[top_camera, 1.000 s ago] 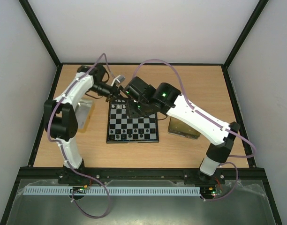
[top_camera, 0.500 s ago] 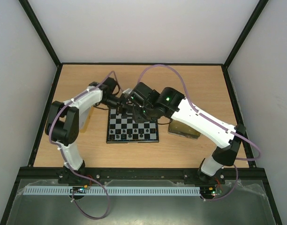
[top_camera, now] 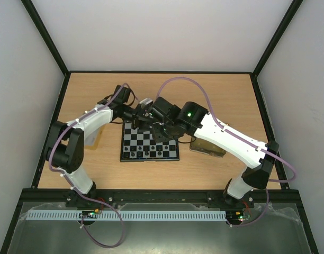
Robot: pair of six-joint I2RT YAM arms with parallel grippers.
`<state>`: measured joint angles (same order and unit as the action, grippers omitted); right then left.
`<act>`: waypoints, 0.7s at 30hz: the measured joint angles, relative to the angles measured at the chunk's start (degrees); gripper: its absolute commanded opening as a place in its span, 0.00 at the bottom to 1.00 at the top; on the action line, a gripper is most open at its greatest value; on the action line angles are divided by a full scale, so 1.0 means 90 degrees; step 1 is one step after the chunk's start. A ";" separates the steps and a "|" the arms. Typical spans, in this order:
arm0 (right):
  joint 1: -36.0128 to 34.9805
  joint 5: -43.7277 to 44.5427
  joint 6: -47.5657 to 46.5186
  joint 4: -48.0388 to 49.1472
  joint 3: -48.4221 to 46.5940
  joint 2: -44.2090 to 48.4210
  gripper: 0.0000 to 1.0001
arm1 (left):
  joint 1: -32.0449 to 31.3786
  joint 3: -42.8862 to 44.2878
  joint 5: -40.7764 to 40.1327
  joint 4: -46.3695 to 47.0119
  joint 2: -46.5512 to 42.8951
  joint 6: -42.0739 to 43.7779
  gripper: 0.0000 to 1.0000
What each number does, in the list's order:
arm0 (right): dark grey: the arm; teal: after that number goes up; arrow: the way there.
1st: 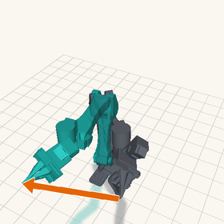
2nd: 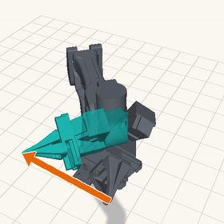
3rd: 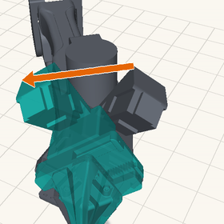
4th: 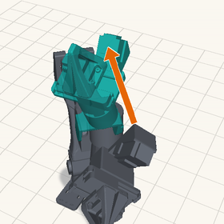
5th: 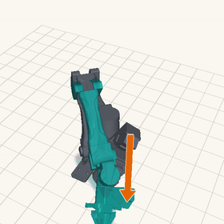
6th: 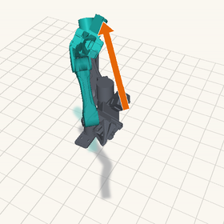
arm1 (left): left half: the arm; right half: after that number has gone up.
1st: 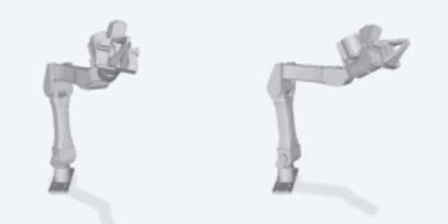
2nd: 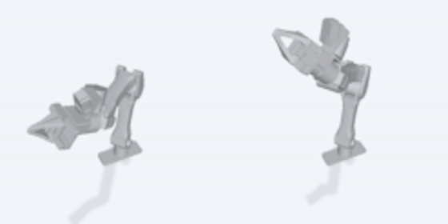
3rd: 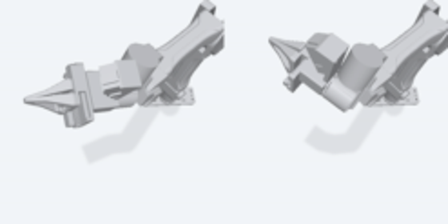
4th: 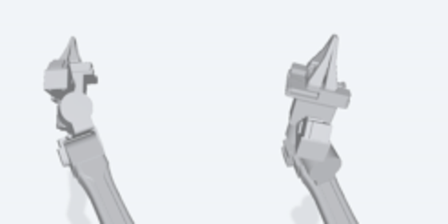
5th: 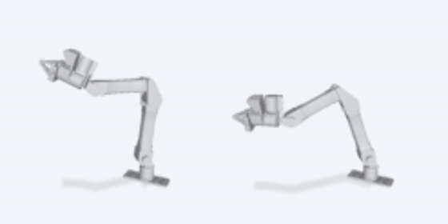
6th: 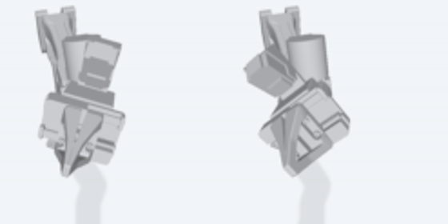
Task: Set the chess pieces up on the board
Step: Pick up the chess piece from the chessboard.
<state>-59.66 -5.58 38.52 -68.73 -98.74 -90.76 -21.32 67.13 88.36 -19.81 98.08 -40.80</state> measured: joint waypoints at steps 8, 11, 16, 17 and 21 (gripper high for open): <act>0.0000 0.0070 -0.0117 0.0017 0.0073 0.0000 0.41 | -0.0223 -0.0177 0.0019 0.0311 -0.0216 -0.0318 0.48; 0.0000 0.0109 -0.0119 0.0032 0.0073 0.0000 0.41 | -0.0313 -0.0316 0.0024 0.0459 -0.0359 -0.0452 0.43; 0.0000 0.0172 -0.0238 0.0039 0.0012 -0.0044 0.41 | -0.0367 -0.0549 0.0039 0.0692 -0.0588 -0.0656 0.41; 0.0000 0.0177 -0.0255 0.0049 0.0000 -0.0056 0.41 | -0.0367 -0.0580 0.0039 0.0721 -0.0617 -0.0682 0.41; 0.0000 0.0185 -0.0282 0.0049 -0.0022 -0.0083 0.41 | -0.0379 -0.0704 0.0036 0.0840 -0.0743 -0.0784 0.39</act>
<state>-59.66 -3.92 35.99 -68.29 -98.94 -91.50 -24.73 60.80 88.68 -12.25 91.39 -47.86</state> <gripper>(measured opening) 0.426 0.409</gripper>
